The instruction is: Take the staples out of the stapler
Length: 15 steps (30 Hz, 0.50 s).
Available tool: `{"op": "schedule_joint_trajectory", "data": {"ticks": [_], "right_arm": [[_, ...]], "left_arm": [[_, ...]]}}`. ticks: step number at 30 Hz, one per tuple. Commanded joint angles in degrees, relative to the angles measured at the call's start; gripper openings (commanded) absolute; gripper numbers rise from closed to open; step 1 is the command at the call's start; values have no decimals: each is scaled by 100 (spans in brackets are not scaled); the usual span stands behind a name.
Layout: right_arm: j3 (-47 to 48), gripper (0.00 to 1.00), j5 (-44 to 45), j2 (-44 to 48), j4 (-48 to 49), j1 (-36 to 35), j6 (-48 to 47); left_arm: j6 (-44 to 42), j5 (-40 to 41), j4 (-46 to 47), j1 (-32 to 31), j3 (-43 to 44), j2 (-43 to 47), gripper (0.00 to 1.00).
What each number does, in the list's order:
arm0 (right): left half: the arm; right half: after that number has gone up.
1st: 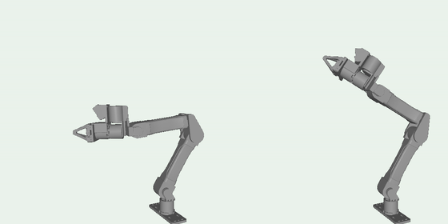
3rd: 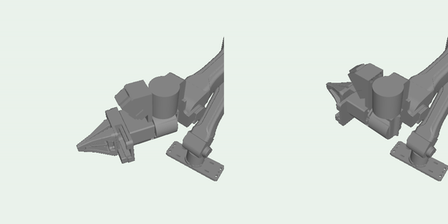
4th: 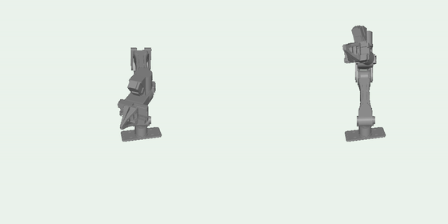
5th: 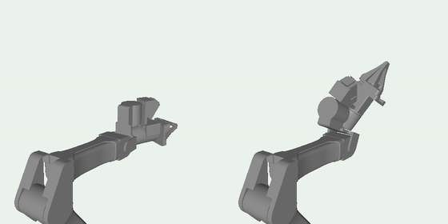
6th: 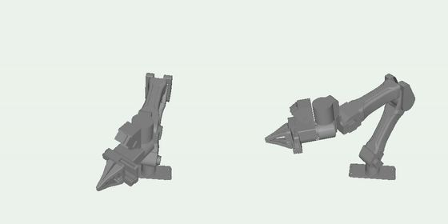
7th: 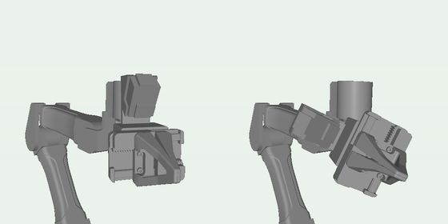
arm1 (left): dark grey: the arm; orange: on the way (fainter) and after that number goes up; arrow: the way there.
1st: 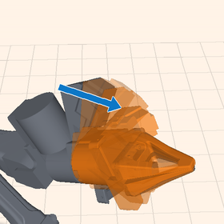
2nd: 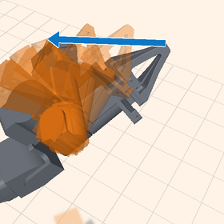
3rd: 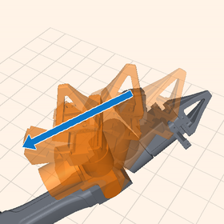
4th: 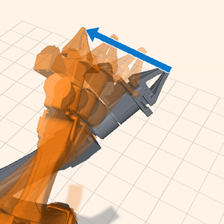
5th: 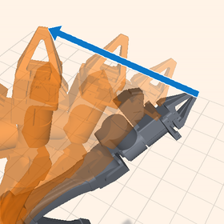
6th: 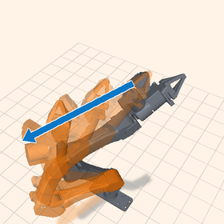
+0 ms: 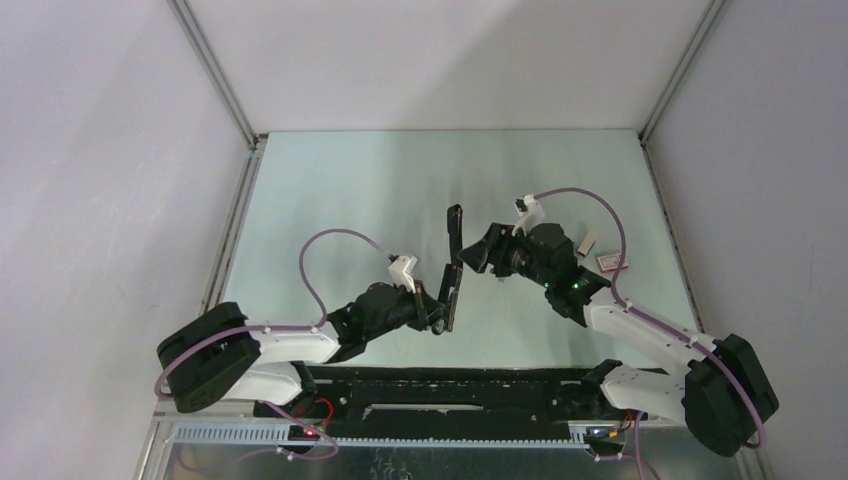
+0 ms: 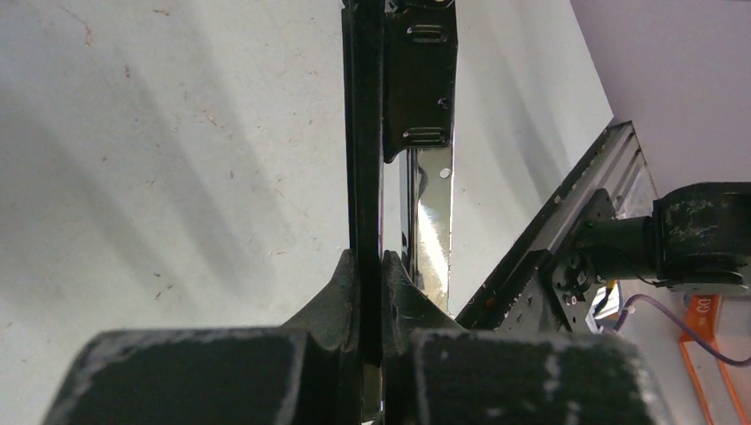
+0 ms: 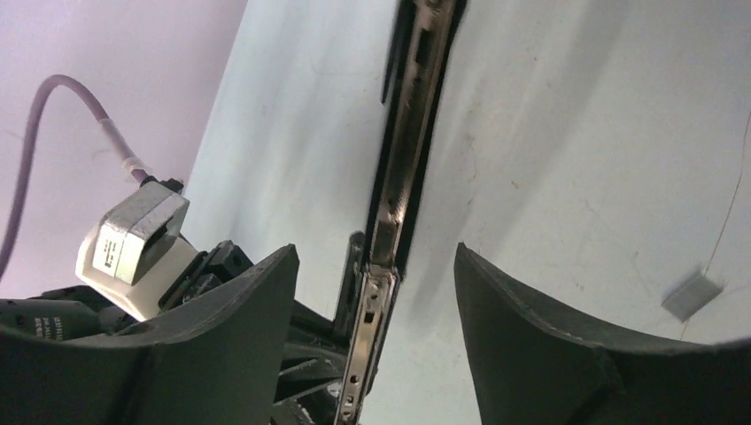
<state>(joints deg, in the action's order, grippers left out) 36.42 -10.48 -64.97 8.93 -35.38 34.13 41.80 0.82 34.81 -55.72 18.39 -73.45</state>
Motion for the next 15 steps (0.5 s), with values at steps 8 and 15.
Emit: {"op": "schedule_joint_trajectory", "data": {"ticks": [8, 15], "right_arm": [[-458, 63, 259, -90, 1050, -468, 1005], [-452, 55, 48, -541, 1461, -636, 1025]], "left_arm": [[630, -337, 2043, 167, -351, 179, 0], [592, -460, 2099, 167, -336, 168, 0]]}}
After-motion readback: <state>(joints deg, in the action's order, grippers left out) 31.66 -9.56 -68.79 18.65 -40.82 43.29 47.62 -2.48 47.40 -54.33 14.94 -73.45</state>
